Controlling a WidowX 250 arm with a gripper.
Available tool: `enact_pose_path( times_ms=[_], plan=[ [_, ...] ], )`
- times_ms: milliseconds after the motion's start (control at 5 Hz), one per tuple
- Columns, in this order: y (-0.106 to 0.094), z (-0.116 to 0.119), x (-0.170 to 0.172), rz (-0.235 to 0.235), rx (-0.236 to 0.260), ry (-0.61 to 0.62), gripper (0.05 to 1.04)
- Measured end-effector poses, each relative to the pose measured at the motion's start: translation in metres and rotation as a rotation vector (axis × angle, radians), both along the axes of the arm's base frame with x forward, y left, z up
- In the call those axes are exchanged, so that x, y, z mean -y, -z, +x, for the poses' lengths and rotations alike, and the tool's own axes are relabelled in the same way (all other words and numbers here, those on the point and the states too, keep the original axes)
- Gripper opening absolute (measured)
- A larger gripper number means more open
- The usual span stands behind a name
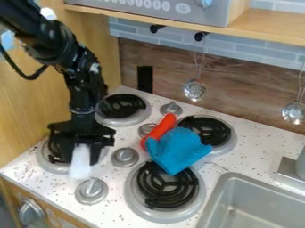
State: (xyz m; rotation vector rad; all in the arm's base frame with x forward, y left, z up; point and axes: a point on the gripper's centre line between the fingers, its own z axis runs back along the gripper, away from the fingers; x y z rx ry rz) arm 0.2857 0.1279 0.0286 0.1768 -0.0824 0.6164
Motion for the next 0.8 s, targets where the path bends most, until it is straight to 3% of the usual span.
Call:
enact_pose_path(
  times_ms=[200,600,800],
  plan=[
    [0.0,0.005,0.0,-0.001,0.006,-0.002,0.653],
    [-0.001,0.019,0.016,-0.076,0.045,-0.045,0.653],
    [-0.004,0.029,0.027,-0.071,0.064,-0.001,0.653]
  ],
)
